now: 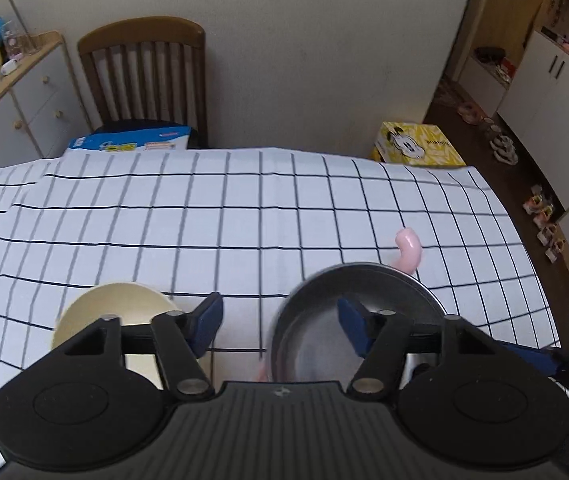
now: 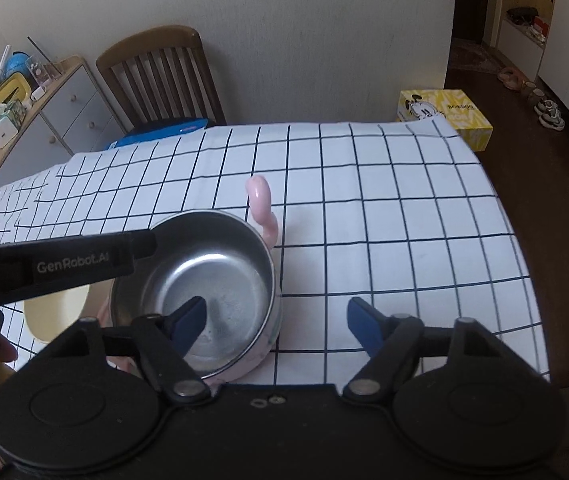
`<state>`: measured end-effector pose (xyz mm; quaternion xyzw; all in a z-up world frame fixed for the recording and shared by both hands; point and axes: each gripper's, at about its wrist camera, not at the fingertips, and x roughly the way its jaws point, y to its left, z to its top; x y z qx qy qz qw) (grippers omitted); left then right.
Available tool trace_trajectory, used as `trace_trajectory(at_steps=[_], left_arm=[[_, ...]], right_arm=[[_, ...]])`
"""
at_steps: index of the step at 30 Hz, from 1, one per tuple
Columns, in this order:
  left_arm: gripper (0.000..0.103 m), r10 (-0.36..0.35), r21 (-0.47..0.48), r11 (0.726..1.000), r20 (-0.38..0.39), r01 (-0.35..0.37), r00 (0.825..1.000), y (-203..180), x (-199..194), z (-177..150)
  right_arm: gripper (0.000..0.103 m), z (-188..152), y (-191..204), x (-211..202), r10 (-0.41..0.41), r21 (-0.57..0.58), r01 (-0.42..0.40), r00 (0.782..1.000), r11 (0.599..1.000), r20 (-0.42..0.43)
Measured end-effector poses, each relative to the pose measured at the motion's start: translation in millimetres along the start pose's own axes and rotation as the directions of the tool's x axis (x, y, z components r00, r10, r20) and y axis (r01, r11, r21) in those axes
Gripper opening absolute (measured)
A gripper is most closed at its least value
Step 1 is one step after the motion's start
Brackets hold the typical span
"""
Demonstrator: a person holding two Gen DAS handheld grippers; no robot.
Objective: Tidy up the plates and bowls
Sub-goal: 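Move both grippers to the rim of the pink-handled steel saucepan, then close both grippers on the saucepan rim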
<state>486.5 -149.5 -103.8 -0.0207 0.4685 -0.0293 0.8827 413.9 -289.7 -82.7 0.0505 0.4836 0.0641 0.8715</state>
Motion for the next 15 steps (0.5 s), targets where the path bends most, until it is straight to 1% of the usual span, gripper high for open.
trace_trajectory(at_steps=[1, 2, 3, 4, 6, 8, 12, 15], left_arm=[[0.053, -0.003, 0.006, 1.0, -0.007, 0.003, 1.0, -1.6, 2.5, -0.5], [0.048, -0.001, 0.014, 1.0, -0.014, 0.001, 1.0, -3.4, 5.3, -0.7], [0.043, 0.006, 0.02, 1.0, -0.017, -0.005, 1.0, -4.8, 7.8, -1.0], [0.041, 0.009, 0.023, 1.0, -0.022, -0.008, 1.0, -5.8, 9.9, -1.2], [0.033, 0.012, 0.023, 1.0, -0.032, -0.011, 0.999, -6.6, 14.1, -1.3], [0.031, 0.014, 0.018, 1.0, -0.04, -0.014, 0.999, -6.4, 17.5, -1.8], [0.028, 0.022, 0.011, 1.0, -0.053, -0.022, 0.998, -8.0, 22.0, -4.2], [0.028, 0.025, 0.013, 1.0, -0.063, -0.024, 0.998, -6.9, 24.8, -5.5]], right_arm=[[0.068, -0.1, 0.9, 2.3, -0.001, -0.001, 0.001, 1.0, 1.0, -0.002], [0.065, -0.6, 1.5, 3.8, -0.002, -0.003, 0.002, 1.0, 1.0, -0.003], [0.06, -0.7, 1.8, 5.3, -0.003, -0.004, 0.003, 1.0, 1.0, -0.004], [0.055, -0.5, 2.2, 6.7, -0.001, -0.003, 0.001, 1.0, 1.0, -0.007], [0.049, -0.3, 2.3, 8.2, 0.002, -0.003, -0.002, 1.0, 1.0, -0.009], [0.048, 0.1, 3.0, 9.6, 0.006, -0.003, -0.006, 1.0, 1.0, -0.013], [0.038, -0.8, 4.4, 13.6, 0.011, -0.005, -0.011, 1.0, 1.0, -0.026], [0.035, -1.9, 4.4, 17.3, 0.014, -0.001, -0.014, 0.999, 1.0, -0.036]])
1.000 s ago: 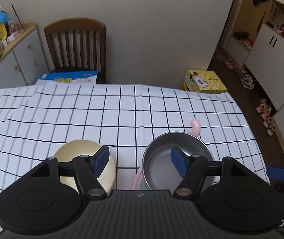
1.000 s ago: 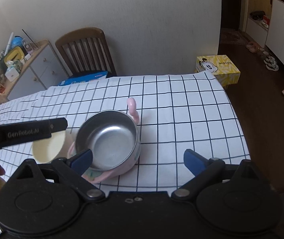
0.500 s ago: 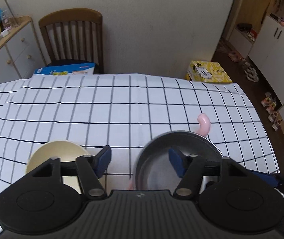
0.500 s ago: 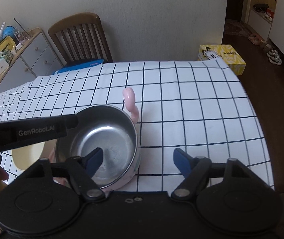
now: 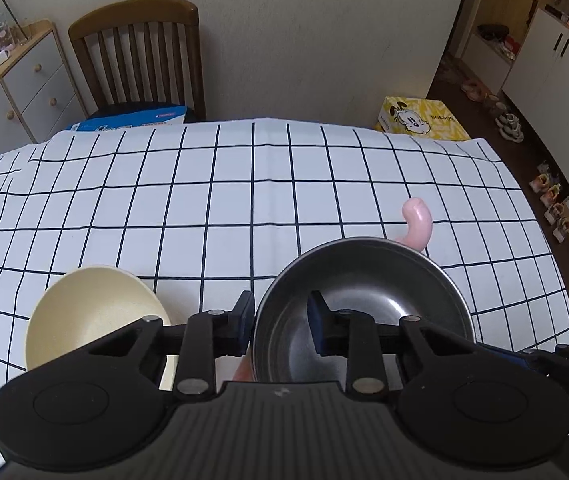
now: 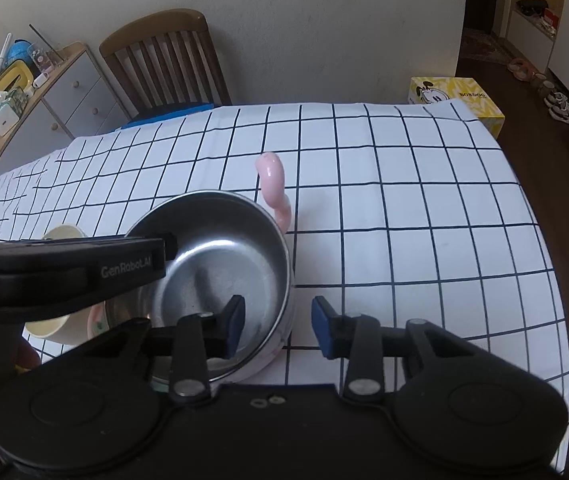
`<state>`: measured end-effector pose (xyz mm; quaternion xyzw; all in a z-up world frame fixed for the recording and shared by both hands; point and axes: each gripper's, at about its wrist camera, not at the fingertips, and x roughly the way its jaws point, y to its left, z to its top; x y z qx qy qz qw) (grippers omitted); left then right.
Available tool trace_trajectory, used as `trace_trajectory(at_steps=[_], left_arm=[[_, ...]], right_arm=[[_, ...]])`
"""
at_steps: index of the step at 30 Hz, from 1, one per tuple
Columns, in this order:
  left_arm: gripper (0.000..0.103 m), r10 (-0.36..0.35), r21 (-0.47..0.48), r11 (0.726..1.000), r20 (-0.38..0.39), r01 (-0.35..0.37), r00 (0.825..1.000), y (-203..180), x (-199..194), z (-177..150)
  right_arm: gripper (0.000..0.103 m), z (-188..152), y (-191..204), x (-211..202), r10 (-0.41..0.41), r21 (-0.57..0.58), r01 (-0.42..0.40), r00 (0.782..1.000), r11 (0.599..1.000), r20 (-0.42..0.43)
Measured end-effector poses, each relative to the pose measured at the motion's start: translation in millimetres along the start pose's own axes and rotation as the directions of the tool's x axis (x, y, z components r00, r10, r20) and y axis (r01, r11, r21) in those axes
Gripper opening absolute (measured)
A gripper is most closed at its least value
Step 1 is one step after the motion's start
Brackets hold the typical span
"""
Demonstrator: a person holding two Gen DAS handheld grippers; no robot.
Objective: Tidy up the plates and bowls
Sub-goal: 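Close both grippers on the saucepan rim, then lift the saucepan with both grippers and carry it toward the stack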
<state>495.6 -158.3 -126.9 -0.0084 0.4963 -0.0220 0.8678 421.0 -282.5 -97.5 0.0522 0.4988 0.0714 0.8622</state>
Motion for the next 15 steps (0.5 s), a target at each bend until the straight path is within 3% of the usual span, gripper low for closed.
trace_trajectory(at_steps=[7, 12, 15], left_arm=[[0.028, 0.013, -0.01, 1.0, -0.006, -0.013, 1.0, -1.0, 2.7, -6.1], [0.012, 0.032, -0.024, 0.999, -0.003, -0.032, 0.999, 2.2, 0.7, -8.9], [0.01, 0.035, -0.018, 0.999, -0.006, -0.035, 0.999, 2.8, -1.7, -12.3]], right_arm=[[0.021, -2.9, 2.2, 5.2, 0.0, -0.005, 0.0, 1.0, 1.0, -0.011], [0.019, -3.5, 4.4, 4.6, -0.021, -0.013, 0.021, 1.0, 1.0, -0.002], [0.018, -3.8, 4.4, 4.1, -0.034, -0.014, 0.034, 0.999, 0.999, -0.001]])
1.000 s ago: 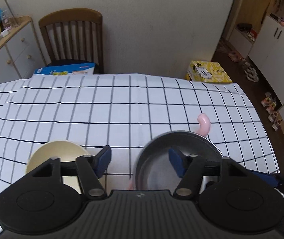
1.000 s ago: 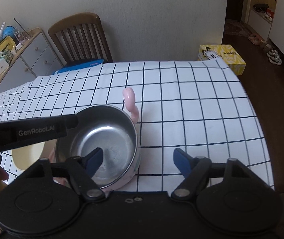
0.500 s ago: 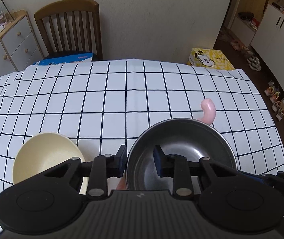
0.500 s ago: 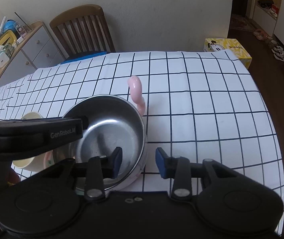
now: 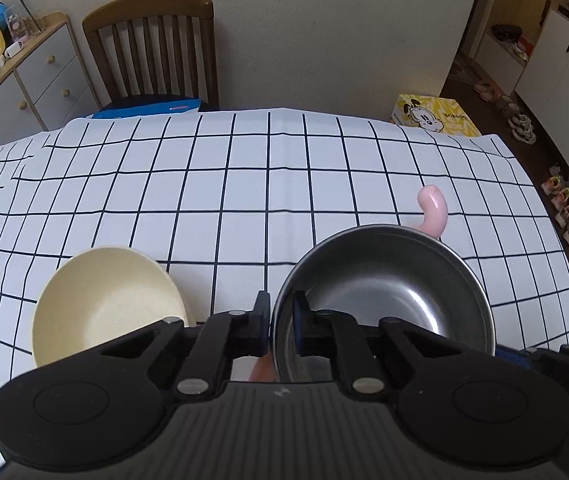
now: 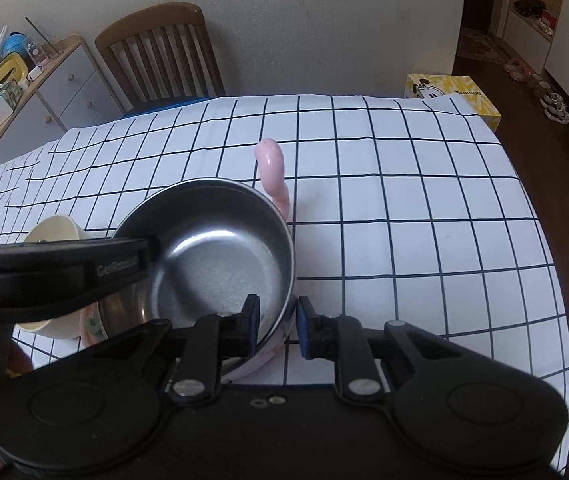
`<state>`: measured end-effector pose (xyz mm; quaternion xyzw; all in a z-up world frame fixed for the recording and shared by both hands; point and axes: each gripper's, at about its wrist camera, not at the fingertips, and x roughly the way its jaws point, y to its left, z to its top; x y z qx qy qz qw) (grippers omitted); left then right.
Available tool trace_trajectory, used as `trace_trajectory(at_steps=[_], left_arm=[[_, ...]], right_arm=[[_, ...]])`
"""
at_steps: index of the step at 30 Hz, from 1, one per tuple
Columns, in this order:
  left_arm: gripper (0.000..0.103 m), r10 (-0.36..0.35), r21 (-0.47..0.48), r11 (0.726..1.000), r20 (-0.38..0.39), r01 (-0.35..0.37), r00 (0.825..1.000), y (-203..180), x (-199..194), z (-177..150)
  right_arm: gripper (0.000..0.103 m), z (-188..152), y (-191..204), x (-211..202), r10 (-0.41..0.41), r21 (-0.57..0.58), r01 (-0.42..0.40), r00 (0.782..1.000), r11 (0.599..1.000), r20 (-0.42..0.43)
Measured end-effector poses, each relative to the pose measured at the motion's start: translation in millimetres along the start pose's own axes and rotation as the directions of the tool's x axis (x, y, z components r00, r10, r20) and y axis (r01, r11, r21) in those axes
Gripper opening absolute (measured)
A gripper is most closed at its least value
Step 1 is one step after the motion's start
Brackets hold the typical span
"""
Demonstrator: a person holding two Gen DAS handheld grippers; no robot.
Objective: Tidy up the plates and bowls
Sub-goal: 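Lift the saucepan with both grippers and carry it toward the stack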
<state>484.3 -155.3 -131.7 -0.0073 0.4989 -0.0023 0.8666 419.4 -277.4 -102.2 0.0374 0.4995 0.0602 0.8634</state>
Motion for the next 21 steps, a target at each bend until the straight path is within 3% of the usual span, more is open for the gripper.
trace_trajectory(at_steps=[21], left_arm=[[0.007, -0.009, 0.017, 1.0, -0.016, 0.009, 1.0, -21.5, -52.6, -56.6]], right_arm=[[0.009, -35.6, -12.0, -33.8, -0.038, -0.032, 0.037, 0.999, 0.999, -0.023]])
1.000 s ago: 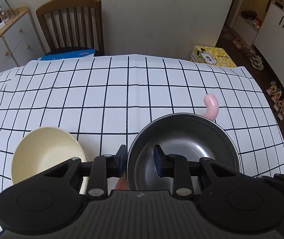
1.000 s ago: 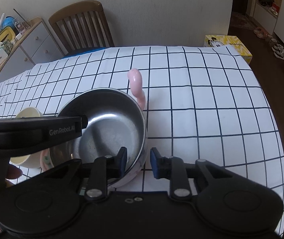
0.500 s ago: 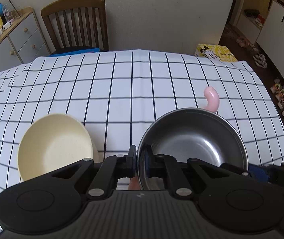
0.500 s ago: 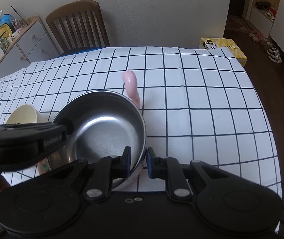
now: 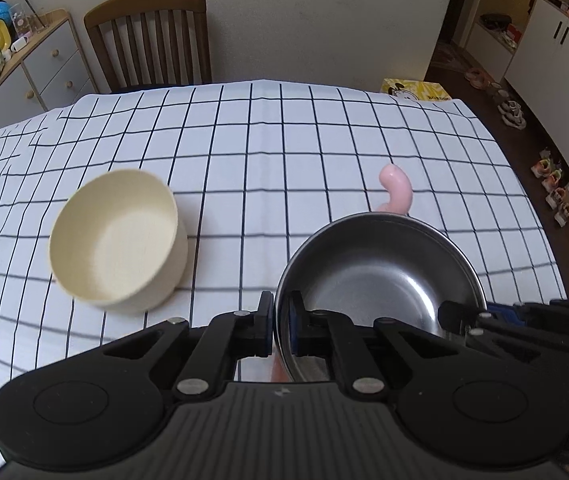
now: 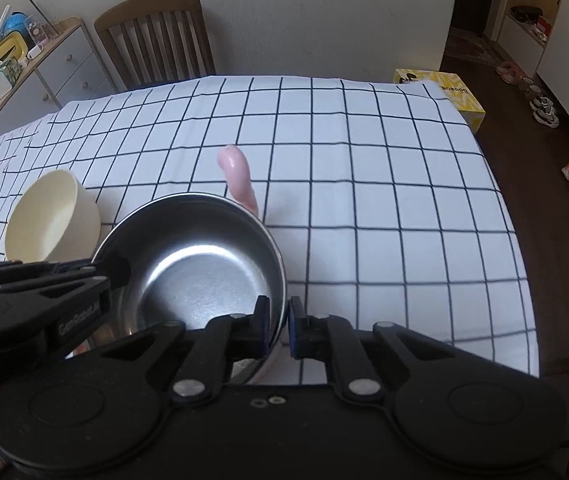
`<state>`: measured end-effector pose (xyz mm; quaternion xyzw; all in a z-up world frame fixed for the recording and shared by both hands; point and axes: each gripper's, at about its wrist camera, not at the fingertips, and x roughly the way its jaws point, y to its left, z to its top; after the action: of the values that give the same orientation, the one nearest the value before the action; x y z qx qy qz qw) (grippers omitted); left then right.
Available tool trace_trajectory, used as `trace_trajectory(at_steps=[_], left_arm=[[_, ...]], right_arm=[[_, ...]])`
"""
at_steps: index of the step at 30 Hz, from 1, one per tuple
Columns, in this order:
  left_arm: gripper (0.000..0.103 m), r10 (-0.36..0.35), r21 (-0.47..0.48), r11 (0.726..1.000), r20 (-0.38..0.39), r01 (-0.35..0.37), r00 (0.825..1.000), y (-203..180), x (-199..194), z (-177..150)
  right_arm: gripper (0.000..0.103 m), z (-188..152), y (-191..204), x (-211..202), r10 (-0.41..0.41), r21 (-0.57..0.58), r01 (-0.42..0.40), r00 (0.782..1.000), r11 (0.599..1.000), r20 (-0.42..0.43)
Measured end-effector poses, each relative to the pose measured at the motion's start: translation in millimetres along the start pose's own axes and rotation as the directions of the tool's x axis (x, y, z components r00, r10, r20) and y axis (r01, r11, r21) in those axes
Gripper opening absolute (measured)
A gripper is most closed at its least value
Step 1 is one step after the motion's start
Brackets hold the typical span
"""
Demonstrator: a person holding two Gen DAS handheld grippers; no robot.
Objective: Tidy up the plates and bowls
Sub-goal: 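Lift the saucepan with both grippers and carry it toward the stack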
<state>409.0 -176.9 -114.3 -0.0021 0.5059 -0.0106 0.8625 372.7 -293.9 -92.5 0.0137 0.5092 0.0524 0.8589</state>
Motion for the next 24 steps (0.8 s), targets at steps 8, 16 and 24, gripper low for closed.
trace_trajectory(at_steps=[8, 16, 24], left_arm=[[0.007, -0.007, 0.007, 1.0, 0.003, 0.007, 1.0, -4.1, -32.2, -23.6], [0.007, -0.028, 0.017, 0.999, 0.011, 0.028, 1.0, -0.3, -72.9, -46.8], [0.007, -0.068, 0.042, 0.997, 0.01, 0.067, 0.998, 8.5, -115.7, -78.4]], right_arm=[[0.007, -18.8, -1.6, -27.4, 0.0, -0.003, 0.0, 1.0, 1.0, 0.015], [0.007, -42.9, 8.7, -64.8, -0.017, 0.005, 0.017, 0.999, 1.0, 0.036], [0.007, -73.4, 21.4, -104.7, -0.037, 0.032, 0.035, 0.998, 0.999, 0.054]])
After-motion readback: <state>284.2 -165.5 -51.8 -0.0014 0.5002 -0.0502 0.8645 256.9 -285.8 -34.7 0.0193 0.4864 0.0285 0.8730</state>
